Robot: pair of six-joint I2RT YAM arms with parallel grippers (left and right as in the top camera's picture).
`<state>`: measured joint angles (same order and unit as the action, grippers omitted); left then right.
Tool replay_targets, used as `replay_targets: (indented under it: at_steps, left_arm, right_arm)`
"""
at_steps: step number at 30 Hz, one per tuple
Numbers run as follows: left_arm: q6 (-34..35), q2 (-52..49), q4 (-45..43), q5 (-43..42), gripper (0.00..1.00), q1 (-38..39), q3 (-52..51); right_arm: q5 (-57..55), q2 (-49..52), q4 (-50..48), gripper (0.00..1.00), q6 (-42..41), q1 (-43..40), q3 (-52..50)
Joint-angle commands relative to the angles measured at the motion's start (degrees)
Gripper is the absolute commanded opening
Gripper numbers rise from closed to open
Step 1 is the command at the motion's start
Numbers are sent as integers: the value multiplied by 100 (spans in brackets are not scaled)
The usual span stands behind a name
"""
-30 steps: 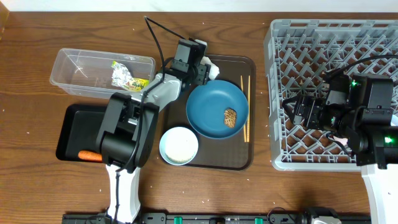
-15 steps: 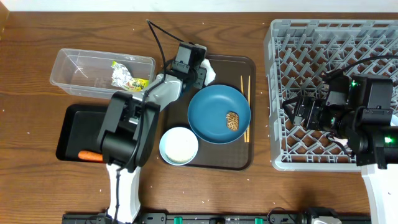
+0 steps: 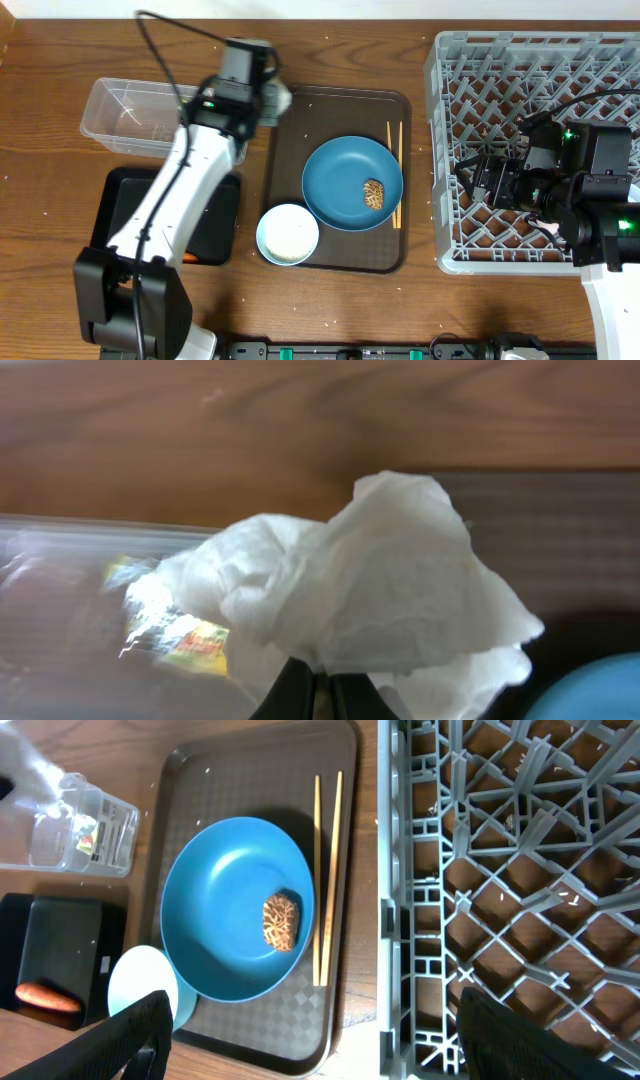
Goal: Sort waste into correct bins and load items into the dishwasher rack
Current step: 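Carry the tissue left and release it into the clear container, then grasp the blue plate's near rim with the left gripper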
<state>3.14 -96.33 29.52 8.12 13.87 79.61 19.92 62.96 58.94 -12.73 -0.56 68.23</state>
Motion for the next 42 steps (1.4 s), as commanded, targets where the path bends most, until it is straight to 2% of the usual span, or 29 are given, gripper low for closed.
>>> replay_targets:
  at_steps: [1,7,8,9,10,11,12,15,18,20,25,26,28,32,37,42]
  left_arm:
    - [304,-212,122,472,6,-564,-76]
    - [297,-308,177,144,6,-1128,-72]
    - [299,-286,208,136,15,-1161,-66]
    - [297,-247,293,136,42,-1174,-44]
    - [299,-197,393,136,54,-1172,-15]
    - [299,-122,498,133,58,-1161,11]
    - [297,-7,614,133,58,-1123,24]
    - [304,398,949,-72,58,-973,24]
    - [302,855,1399,-800,48,-699,24]
    - [297,1062,1714,-1117,46,-420,24]
    - [275,1204,2544,-1158,44,619,-33]
    - [280,1198,2603,-1161,42,876,-122]
    - [391,1169,2616,-1161,30,1311,-326]
    - [975,1010,2507,-1193,14,2096,-789]
    - [1613,844,1956,-1261,9,2846,-1443]
    - [1980,643,597,-1856,6,3195,-2129]
  right_arm:
    - [-7,7,2,84,105,63,28]
    - [-4,7,2,84,105,63,28]
    - [-4,7,2,84,105,63,28]
    - [-4,7,2,84,105,63,28]
    - [-2,7,4,85,105,63,28]
    - [-2,7,9,85,105,63,28]
    - [-4,7,20,85,105,63,28]
    - [-4,7,26,85,105,63,28]
    - [-2,7,55,85,103,63,28]
    - [-2,7,90,85,103,63,28]
    - [-4,7,85,86,105,63,28]
    - [-4,7,85,85,105,63,28]
    - [-4,7,85,86,103,63,28]
    - [-4,7,144,86,103,63,28]
    - [-4,7,216,86,103,63,28]
    - [-4,7,199,86,103,63,28]
